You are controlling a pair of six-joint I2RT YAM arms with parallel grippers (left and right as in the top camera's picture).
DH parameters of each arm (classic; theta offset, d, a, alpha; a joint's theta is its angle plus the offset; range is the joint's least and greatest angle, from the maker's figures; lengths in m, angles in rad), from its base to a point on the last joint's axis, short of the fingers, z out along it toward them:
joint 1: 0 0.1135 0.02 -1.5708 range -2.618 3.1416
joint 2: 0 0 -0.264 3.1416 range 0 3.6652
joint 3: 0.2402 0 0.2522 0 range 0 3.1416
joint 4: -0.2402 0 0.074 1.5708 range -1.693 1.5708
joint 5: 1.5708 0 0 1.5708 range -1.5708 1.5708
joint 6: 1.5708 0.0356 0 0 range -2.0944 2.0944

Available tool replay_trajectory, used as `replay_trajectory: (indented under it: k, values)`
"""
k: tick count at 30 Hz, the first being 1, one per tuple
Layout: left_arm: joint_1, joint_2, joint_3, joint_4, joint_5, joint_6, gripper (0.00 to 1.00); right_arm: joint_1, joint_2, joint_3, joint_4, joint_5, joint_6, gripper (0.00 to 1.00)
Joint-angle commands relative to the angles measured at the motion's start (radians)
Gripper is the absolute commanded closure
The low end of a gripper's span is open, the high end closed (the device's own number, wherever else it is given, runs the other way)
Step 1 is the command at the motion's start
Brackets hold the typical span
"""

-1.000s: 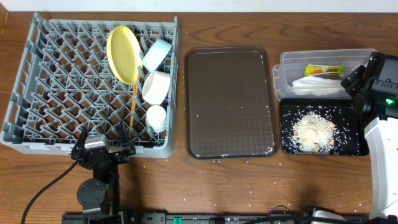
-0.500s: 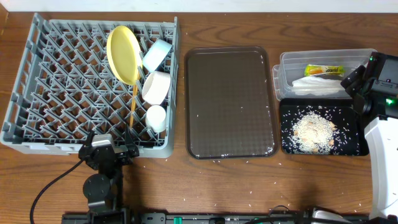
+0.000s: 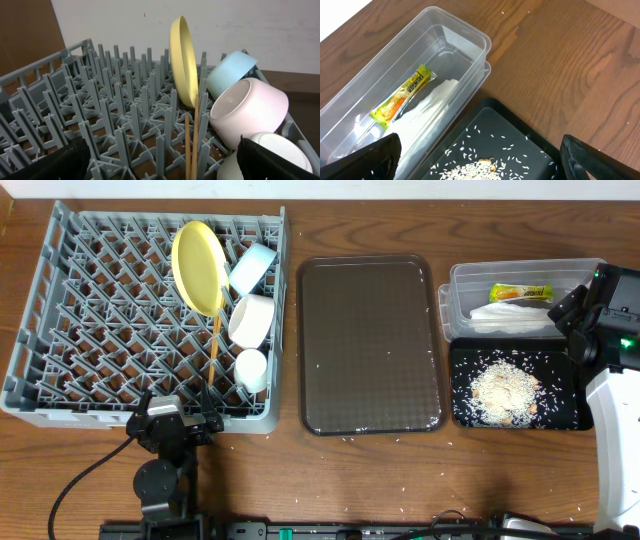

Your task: Sort waste into correct bins and load items into the dishwasher

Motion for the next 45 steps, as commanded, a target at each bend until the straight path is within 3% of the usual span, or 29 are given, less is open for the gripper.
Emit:
replay_trajectory:
  k: [1, 14, 17, 19, 23, 28, 36, 45]
  values:
    - [0.005, -0.006, -0.023, -0.026, -0.002, -0.001, 0.06, -0.001, 0.005, 0.002, -0.001, 0.017, 0.012, 0.01]
    - [0.005, -0.006, -0.023, -0.026, -0.002, -0.001, 0.05, 0.035, -0.058, -0.015, 0.000, 0.017, 0.012, 0.01]
    - [0.005, -0.006, -0.023, -0.026, -0.002, -0.001, 0.06, 0.118, -0.188, -0.102, 0.053, 0.073, -0.003, 0.01]
    - [0.005, -0.006, -0.023, -0.026, -0.002, -0.001, 0.05, 0.171, -0.316, -0.245, 0.188, 0.061, -0.036, 0.01]
    - [0.005, -0.006, -0.023, -0.026, -0.002, -0.001, 0.05, 0.225, -0.567, -0.551, 0.480, -0.047, -0.179, 0.01]
    - [0.005, -0.006, -0.023, -0.026, -0.002, -0.001, 0.05, 0.248, -0.834, -0.822, 0.631, -0.188, -0.311, 0.01]
    - [0.005, -0.006, -0.023, -0.026, -0.002, -0.001, 0.05, 0.260, -1.197, -1.108, 0.647, -0.245, -0.314, 0.01]
    - [0.005, -0.006, -0.023, -0.026, -0.002, -0.001, 0.05, 0.263, -1.355, -1.166, 0.639, -0.255, -0.314, 0.01]
